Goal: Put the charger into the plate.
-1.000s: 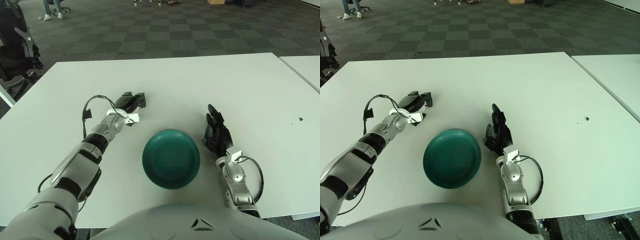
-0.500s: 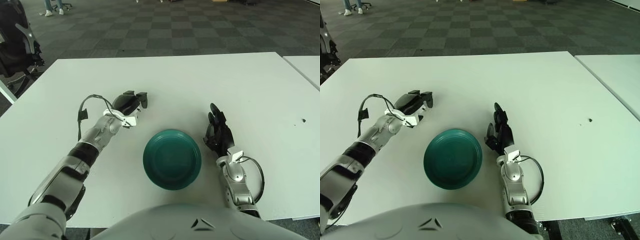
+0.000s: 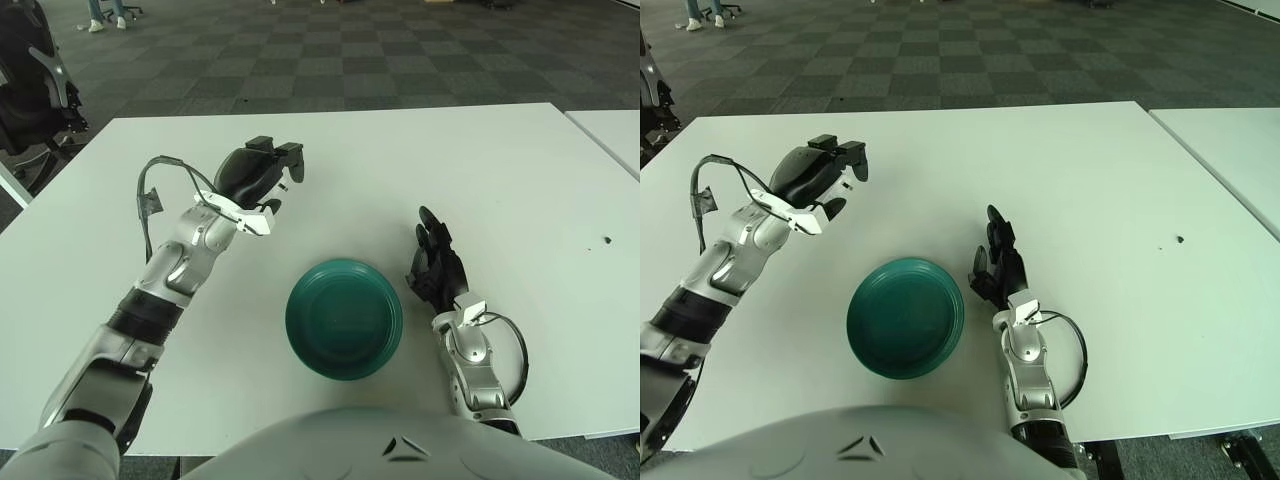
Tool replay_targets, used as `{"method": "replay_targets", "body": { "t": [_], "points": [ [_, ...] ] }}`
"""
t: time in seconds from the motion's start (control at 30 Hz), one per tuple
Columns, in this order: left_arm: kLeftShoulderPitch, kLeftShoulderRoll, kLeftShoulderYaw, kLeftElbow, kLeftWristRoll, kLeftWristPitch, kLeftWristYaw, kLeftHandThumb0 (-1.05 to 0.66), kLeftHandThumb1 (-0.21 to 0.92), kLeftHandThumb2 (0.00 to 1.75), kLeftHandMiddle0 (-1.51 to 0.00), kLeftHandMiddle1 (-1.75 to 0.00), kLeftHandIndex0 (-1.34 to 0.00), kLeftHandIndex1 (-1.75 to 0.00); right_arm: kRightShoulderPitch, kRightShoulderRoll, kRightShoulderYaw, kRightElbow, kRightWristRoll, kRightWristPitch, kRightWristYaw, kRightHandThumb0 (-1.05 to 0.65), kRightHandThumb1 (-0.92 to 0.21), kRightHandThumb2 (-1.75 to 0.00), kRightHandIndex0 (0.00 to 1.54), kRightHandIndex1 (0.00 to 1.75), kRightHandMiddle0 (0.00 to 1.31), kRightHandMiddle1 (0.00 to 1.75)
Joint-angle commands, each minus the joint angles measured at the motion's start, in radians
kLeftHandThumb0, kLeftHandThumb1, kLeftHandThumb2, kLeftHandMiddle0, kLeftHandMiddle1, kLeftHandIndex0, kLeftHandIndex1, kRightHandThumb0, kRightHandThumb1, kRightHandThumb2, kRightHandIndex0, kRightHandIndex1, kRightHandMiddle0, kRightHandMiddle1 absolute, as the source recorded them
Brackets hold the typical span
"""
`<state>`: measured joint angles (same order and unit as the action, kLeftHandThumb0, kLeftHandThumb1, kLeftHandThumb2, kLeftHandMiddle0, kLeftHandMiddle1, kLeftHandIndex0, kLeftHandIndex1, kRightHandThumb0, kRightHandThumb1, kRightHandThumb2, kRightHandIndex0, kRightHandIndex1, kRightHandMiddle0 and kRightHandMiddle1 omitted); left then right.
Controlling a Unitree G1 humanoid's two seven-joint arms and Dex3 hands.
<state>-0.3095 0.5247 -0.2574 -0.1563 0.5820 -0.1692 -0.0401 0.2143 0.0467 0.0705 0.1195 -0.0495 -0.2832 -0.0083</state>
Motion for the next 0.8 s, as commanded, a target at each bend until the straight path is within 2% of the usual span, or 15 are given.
{"method": "replay_targets", "body": {
  "t": [0.0, 0.2, 0.53, 0.77],
  "points": [
    [0.051, 0.016, 0.051, -0.195, -0.063, 0.011, -0.090, 0.00, 0.02, 1.65, -0.81, -1.75, -0.62, -1.75, 0.100, 0.001, 0.000, 0.124, 0.013, 0.132, 0.008, -0.79, -0.92, -0.88, 0.09, 0.01, 0.00, 0.31],
    [0.069, -0.001, 0.025, -0.299, -0.073, 0.021, -0.183, 0.00, 0.00, 1.68, -0.82, -1.75, -0.64, -1.75, 0.098, 0.003, 0.005, 0.125, 0.009, 0.135, 0.010, -0.80, -0.92, -0.88, 0.09, 0.01, 0.00, 0.31],
    [0.099, -0.066, -0.062, -0.317, -0.096, -0.030, -0.249, 0.00, 0.01, 1.66, -0.82, -1.72, -0.64, -1.75, 0.102, 0.004, 0.016, 0.116, 0.000, 0.124, 0.006, -0.79, -0.92, -0.89, 0.09, 0.00, 0.00, 0.33],
    [0.141, -0.099, -0.102, -0.389, -0.202, 0.023, -0.363, 0.00, 0.02, 1.63, -0.83, -1.68, -0.62, -1.75, 0.109, 0.001, 0.017, 0.116, -0.005, 0.121, 0.002, -0.78, -0.92, -0.90, 0.09, 0.00, 0.00, 0.34]
  ]
}}
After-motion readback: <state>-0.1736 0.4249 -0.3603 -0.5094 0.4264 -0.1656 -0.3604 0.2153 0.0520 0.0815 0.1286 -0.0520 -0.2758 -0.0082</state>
